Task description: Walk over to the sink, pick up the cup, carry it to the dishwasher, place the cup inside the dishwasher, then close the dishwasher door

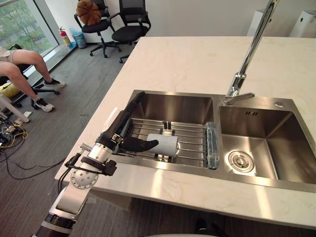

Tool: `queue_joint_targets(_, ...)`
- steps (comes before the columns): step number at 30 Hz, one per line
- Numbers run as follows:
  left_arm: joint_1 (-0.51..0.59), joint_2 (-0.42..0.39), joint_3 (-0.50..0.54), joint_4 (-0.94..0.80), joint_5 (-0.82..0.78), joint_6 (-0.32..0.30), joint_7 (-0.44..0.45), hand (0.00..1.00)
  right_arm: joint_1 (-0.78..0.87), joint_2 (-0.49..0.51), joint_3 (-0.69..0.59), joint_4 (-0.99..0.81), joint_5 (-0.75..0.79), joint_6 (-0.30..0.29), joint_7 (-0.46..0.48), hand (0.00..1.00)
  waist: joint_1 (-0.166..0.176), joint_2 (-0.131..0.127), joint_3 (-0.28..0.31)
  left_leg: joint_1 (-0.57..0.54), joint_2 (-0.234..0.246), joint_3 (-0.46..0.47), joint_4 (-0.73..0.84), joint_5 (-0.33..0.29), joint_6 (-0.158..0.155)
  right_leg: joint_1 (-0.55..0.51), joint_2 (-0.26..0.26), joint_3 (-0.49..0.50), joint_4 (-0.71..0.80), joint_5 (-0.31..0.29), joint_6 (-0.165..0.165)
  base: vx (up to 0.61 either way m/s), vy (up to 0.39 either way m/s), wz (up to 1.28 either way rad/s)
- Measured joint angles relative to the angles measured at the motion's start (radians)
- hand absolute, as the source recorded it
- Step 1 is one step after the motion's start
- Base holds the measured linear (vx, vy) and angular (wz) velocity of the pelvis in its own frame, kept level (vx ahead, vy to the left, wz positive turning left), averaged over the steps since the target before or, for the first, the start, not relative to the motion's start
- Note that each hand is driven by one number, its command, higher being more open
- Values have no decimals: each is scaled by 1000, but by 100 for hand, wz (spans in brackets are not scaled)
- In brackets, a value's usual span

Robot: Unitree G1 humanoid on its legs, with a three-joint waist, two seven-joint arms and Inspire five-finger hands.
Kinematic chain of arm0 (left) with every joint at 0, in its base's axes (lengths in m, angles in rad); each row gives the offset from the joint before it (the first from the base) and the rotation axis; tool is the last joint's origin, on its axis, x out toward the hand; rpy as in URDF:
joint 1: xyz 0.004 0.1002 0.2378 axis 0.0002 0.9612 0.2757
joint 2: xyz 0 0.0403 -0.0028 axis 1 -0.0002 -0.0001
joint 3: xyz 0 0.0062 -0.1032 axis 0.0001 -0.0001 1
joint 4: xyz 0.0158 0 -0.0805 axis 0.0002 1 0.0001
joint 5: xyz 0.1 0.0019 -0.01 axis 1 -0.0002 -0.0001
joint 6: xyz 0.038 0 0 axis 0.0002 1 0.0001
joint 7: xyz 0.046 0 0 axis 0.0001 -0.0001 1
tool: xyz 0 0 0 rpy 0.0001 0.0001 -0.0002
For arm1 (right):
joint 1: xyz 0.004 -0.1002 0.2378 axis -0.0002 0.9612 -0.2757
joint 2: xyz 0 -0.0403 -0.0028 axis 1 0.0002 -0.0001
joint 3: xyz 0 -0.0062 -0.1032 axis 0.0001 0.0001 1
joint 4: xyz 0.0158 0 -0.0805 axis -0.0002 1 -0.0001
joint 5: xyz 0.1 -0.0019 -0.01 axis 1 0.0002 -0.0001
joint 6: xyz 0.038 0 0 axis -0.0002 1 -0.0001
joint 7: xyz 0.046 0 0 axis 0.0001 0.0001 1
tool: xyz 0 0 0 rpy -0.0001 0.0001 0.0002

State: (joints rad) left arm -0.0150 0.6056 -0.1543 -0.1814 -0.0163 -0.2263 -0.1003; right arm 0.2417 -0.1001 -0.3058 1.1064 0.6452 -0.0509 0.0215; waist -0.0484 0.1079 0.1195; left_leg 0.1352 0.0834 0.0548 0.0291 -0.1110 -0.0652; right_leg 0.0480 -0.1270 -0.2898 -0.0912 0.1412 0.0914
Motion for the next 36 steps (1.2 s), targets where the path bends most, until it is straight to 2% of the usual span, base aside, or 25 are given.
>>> queue_joint_targets(3,-18,35,-3,0,20,1,-29,100,1,-3,0,0,2,0,13,100,-5,5,3,1,-1,-3,-5,3,0,-1,0,-2,0,0,0,-3,-1,1)
queue_joint_targets(9,-59,91,-32,0,70,5,-29,100,1,-4,0,-8,13,-1,15,100,-22,11,8,2,-2,-1,-7,3,0,-2,-2,-1,0,0,0,-5,1,-1)
queue_joint_targets(15,-95,92,-74,30,84,20,-29,100,11,-2,-1,-10,40,-17,22,100,-28,17,14,7,0,22,-15,2,-1,-13,3,21,0,1,0,-24,2,-11)
queue_joint_targets(19,-105,92,-89,115,96,33,-29,100,12,-2,-2,-14,42,-33,29,100,-52,24,27,11,1,39,-21,1,-4,-24,7,36,0,1,-1,-7,5,-11)
queue_joint_targets(27,-144,105,-132,176,179,50,-34,100,18,2,-3,-15,72,-33,49,100,-58,24,31,12,1,52,-22,-2,-7,-31,8,51,0,3,0,-11,0,-5)
queue_joint_targets(36,-216,153,-195,235,199,67,-156,100,27,-2,-3,-32,81,-19,54,100,-74,30,49,24,8,81,-20,-8,-12,-34,18,78,0,7,-2,-38,-12,-9)
